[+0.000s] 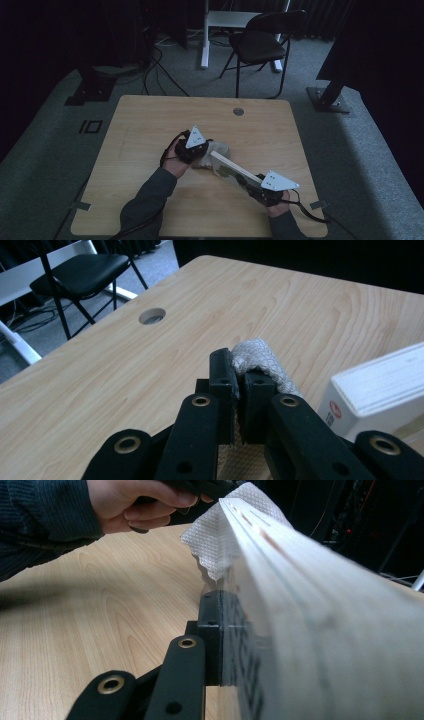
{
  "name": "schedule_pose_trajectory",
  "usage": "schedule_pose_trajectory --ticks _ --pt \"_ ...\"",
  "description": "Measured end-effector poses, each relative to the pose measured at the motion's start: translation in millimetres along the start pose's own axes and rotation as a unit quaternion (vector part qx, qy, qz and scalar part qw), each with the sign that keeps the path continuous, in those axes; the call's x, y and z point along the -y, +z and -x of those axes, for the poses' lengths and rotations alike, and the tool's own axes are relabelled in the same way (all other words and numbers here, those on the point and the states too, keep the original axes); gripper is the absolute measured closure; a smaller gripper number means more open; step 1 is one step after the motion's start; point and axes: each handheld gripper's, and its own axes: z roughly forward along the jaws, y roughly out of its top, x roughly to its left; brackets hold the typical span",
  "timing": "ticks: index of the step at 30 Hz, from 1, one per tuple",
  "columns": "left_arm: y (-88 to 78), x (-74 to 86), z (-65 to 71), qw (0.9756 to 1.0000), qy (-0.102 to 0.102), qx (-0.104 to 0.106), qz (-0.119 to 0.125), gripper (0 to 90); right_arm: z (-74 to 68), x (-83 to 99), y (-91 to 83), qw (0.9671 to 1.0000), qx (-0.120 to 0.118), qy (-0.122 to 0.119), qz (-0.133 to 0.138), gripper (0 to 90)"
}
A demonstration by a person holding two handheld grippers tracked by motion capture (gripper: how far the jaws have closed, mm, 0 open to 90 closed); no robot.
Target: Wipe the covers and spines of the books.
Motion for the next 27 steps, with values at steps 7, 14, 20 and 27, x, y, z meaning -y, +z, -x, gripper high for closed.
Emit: schedule_pose_trajectory --ticks 7,14,20,27 --pt "-4.6 -9.6 1.8 0.9999 0.010 0.005 0.005 86.7 -3.9 -4.0 -2.6 0.9996 0.015 -0.024 -0.006 78.2" --pt "-13.2 -22.6 3.5 0.9996 0.022 0.014 0.014 86.6 -2.6 -6.7 -6.8 0.9984 0.041 -0.039 -0.007 78.2" --pt "-18.9 -31.3 3.1 0.9993 0.027 0.015 0.022 86.5 -4.2 -11.4 -8.0 0.9962 0.053 -0.067 -0.014 78.2" --pt "-21.7 -42.7 2.2 0.9989 0.032 0.023 0.027 86.6 -6.6 -20.2 -6.4 0.9923 0.072 -0.099 -0.016 78.2"
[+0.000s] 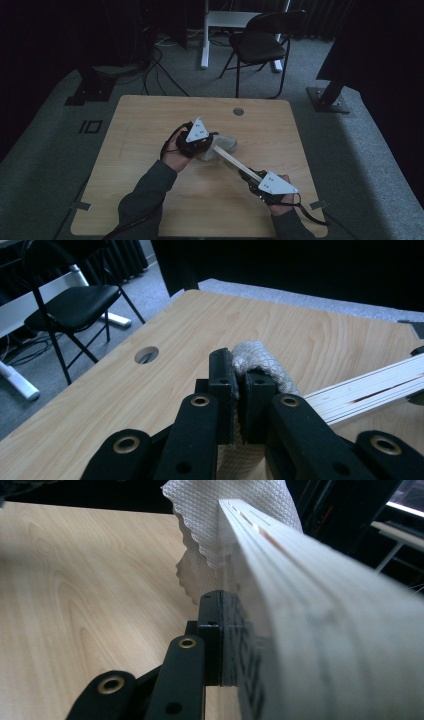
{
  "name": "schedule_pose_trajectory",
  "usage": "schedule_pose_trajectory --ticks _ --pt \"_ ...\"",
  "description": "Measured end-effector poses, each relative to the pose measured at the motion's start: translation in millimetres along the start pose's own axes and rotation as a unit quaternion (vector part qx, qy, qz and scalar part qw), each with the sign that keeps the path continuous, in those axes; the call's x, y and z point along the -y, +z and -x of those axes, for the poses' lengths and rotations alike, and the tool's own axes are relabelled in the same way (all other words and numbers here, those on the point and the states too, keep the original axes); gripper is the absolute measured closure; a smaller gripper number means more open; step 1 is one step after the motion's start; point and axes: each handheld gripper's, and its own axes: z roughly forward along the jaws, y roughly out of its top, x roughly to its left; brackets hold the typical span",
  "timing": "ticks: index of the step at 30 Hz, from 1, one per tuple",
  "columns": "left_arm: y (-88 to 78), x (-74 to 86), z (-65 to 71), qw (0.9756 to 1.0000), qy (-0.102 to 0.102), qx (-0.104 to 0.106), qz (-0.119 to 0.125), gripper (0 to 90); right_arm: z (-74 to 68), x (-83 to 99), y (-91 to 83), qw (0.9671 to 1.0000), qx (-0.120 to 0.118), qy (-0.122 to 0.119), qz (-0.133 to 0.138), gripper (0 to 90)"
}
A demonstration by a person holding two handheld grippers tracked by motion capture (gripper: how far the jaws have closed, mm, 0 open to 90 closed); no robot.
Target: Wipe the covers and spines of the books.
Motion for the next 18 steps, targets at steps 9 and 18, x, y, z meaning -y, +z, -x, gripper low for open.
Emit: schedule_pose_trajectory --ticks 9,18 --pt "-0.9 -8.9 -0.9 0.9999 -0.006 0.011 0.005 86.5 -7.7 -5.0 5.9 0.9989 0.017 -0.042 -0.011 78.1" --pt "4.2 -10.5 2.1 0.9998 -0.004 0.019 -0.002 86.5 -16.2 -4.3 10.3 0.9963 0.040 -0.072 -0.025 78.2"
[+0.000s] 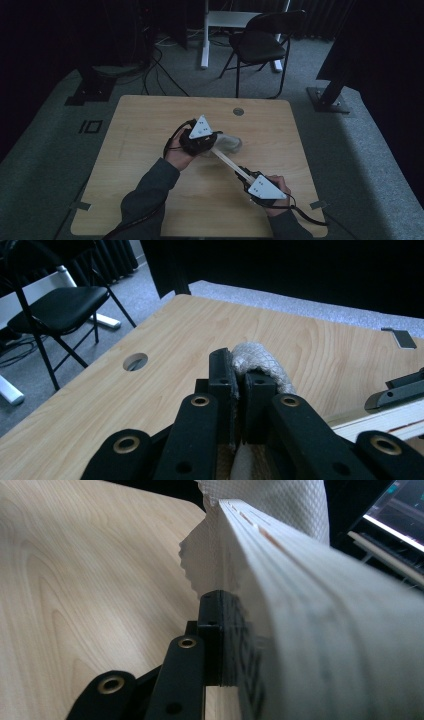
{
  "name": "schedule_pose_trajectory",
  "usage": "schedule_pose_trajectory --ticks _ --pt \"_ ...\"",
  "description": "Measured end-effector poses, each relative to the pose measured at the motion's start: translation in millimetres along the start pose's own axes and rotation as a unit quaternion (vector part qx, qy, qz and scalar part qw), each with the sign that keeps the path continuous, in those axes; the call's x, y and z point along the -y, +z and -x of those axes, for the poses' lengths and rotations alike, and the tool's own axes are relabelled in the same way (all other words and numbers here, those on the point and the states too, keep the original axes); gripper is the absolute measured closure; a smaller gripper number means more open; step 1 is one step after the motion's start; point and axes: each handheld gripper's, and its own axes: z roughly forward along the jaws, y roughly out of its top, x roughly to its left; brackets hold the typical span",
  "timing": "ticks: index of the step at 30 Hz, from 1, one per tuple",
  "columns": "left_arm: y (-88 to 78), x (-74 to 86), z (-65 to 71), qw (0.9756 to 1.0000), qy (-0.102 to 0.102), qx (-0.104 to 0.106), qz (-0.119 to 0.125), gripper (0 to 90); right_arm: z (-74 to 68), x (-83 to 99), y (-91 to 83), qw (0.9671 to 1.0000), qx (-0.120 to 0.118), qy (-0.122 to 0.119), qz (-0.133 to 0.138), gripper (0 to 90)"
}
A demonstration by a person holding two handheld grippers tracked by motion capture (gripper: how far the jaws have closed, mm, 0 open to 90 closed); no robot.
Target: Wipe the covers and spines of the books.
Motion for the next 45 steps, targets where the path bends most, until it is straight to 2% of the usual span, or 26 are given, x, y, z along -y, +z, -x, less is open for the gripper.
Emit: schedule_pose_trajectory --ticks 1,9,10,11,18,21,24,26,31,32,33,45 --pt "1.4 -0.2 0.7 1.0000 -0.001 0.002 -0.001 86.5 -2.1 -2.0 -0.2 0.9999 0.007 -0.009 0.000 78.2" --pt "4.5 -1.8 2.7 1.0000 -0.001 0.005 -0.009 86.5 -4.0 -5.0 0.0 0.9996 0.016 -0.023 -0.004 78.2" --pt "4.9 -2.1 2.9 0.9999 -0.001 0.005 -0.009 86.5 -5.7 -6.4 -0.7 0.9990 0.027 -0.035 -0.005 78.1" --pt "4.9 -2.3 3.0 0.9999 -0.001 0.007 -0.009 86.5 -5.9 -7.4 -1.3 0.9989 0.027 -0.039 -0.006 78.1" --pt "3.0 -4.2 3.5 0.9999 -0.002 0.008 -0.010 86.2 -8.0 -10.1 -3.9 0.9977 0.042 -0.053 -0.001 78.2" --pt "2.6 -5.1 2.2 0.9999 -0.001 0.008 -0.013 86.1 -8.5 -10.8 -4.5 0.9976 0.041 -0.055 0.001 78.1" --pt "2.7 -5.4 1.7 0.9998 -0.002 0.010 -0.016 86.1 -10.8 -11.9 -4.3 0.9967 0.048 -0.065 -0.002 78.2" --pt "3.0 -5.5 1.7 0.9998 -0.004 0.010 -0.018 86.1 -13.6 -13.2 -4.4 0.9953 0.054 -0.080 -0.003 78.2" --pt "4.4 -5.5 2.2 0.9997 -0.003 0.011 -0.024 86.1 -15.0 -14.2 -4.2 0.9943 0.058 -0.089 -0.004 78.1" --pt "6.2 -5.5 3.5 0.9995 -0.003 0.015 -0.028 86.1 -16.4 -14.3 -4.0 0.9931 0.066 -0.097 -0.006 78.1" --pt "6.2 -5.5 3.5 0.9995 -0.003 0.015 -0.028 86.2 -16.4 -14.6 -3.6 0.9928 0.064 -0.101 -0.009 78.1" --pt "12.0 -5.7 12.2 0.9981 0.010 0.035 -0.050 86.5 -15.3 -14.9 -4.2 0.9898 0.086 -0.113 -0.011 78.1"
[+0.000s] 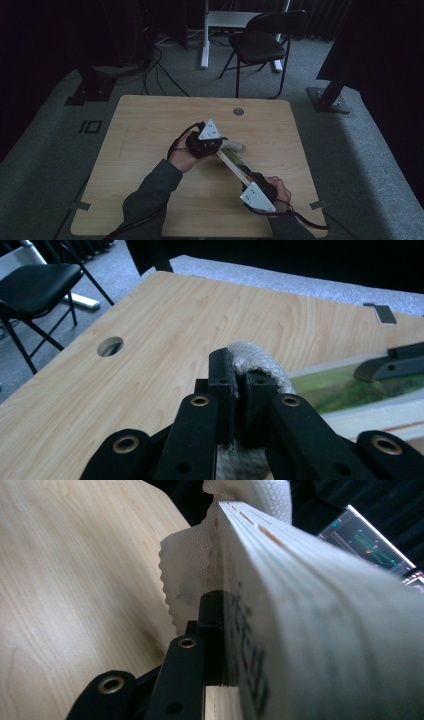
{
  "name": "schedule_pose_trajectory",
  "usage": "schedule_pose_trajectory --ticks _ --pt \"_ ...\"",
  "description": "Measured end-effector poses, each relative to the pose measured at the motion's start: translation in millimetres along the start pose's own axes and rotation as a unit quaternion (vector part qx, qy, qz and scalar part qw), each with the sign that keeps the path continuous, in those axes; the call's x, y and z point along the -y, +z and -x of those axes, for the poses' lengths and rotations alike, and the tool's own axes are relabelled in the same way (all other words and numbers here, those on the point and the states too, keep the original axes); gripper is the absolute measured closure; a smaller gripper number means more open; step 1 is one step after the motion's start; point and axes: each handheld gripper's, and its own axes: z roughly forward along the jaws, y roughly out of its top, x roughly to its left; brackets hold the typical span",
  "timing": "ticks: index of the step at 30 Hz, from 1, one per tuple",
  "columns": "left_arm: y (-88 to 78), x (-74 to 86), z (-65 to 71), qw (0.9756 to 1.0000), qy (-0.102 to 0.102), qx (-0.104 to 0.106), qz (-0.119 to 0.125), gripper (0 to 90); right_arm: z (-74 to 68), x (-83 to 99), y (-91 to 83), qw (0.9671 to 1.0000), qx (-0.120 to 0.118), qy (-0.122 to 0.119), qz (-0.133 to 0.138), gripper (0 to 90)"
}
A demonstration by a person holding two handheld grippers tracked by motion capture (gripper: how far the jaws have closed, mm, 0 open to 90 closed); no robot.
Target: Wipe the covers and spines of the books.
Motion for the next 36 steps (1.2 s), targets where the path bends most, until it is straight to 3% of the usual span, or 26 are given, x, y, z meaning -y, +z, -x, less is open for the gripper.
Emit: schedule_pose_trajectory --ticks 10,17,36 --pt "2.1 -0.4 4.4 0.9999 0.003 0.006 -0.010 87.7 -2.3 0.2 1.1 0.9999 0.004 -0.012 -0.008 78.1" --pt "0.2 -2.8 13.3 0.9996 0.020 0.014 -0.017 87.6 -4.0 -1.1 2.5 0.9997 0.007 -0.024 -0.009 78.1" --pt "-7.8 -6.3 25.9 0.9986 0.035 0.039 -0.002 87.5 -3.7 0.0 2.3 0.9996 0.007 -0.024 -0.013 78.0"
